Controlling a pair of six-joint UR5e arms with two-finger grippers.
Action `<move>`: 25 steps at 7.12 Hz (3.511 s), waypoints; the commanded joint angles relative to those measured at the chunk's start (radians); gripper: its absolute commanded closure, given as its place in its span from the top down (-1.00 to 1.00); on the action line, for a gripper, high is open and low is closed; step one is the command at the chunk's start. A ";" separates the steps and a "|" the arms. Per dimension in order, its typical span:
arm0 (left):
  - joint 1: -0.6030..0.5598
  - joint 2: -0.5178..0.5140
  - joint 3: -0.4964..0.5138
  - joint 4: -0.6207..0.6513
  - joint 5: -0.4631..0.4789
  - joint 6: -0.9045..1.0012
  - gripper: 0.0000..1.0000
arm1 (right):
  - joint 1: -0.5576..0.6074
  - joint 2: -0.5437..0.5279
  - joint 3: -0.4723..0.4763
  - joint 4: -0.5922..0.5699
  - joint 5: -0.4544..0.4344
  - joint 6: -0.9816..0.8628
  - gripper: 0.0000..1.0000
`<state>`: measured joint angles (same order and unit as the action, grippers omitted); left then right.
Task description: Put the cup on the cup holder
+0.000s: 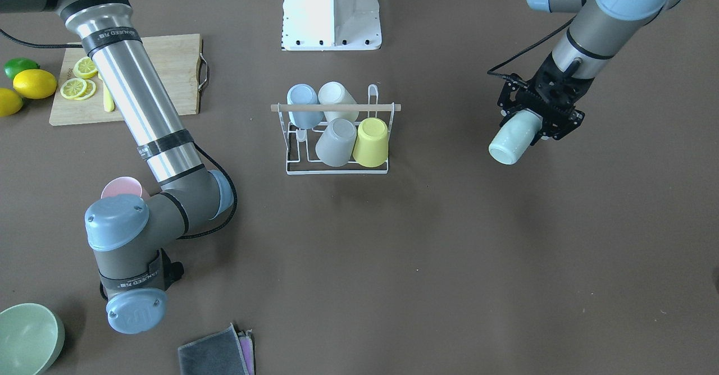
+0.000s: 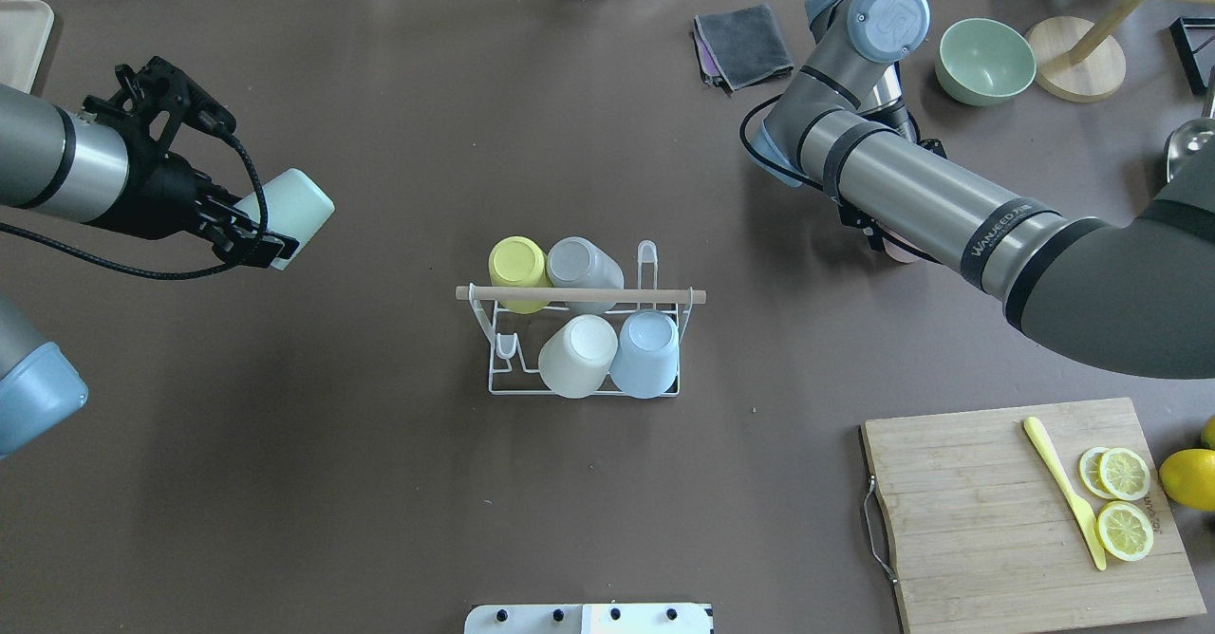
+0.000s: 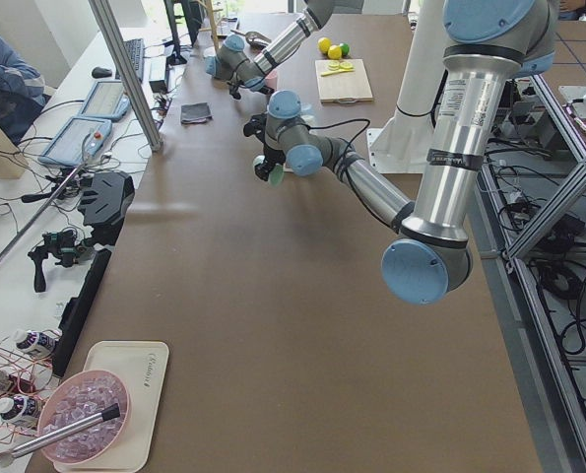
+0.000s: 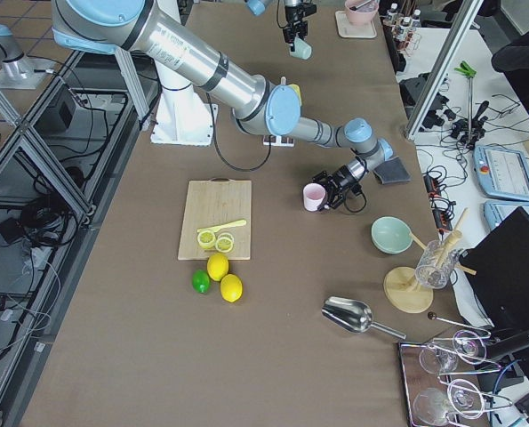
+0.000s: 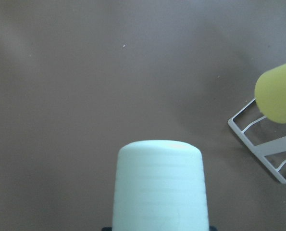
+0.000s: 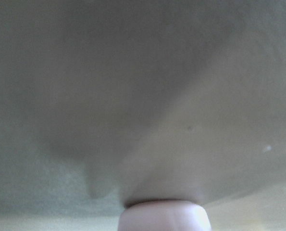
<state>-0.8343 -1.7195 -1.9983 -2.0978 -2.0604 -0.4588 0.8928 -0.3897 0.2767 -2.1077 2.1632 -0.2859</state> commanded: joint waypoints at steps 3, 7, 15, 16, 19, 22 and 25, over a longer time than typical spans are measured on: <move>0.238 0.107 0.000 -0.609 0.455 -0.158 -1.00 | -0.002 0.000 -0.001 0.002 -0.006 0.004 0.55; 0.588 0.060 -0.001 -0.760 0.999 -0.039 -0.99 | 0.002 0.000 0.001 0.002 -0.014 0.002 -1.00; 0.796 -0.135 0.231 -0.986 1.404 0.178 -0.97 | 0.175 0.003 0.287 -0.152 0.044 -0.102 -1.00; 0.794 -0.176 0.272 -0.986 1.405 0.178 -0.96 | 0.202 -0.029 0.385 -0.150 0.056 -0.096 -1.00; 0.764 -0.189 0.296 -1.015 1.404 0.178 -0.93 | 0.213 -0.190 0.703 -0.134 0.124 -0.046 -1.00; 0.764 -0.221 0.340 -1.015 1.404 0.173 -0.86 | 0.241 -0.317 1.002 0.022 0.136 0.171 -1.00; 0.764 -0.232 0.369 -1.013 1.402 0.164 -0.75 | 0.189 -0.434 1.156 0.385 0.184 0.455 -1.00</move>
<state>-0.0705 -1.9429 -1.6477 -3.1111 -0.6579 -0.2879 1.1118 -0.7818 1.3733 -1.8798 2.3401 0.0480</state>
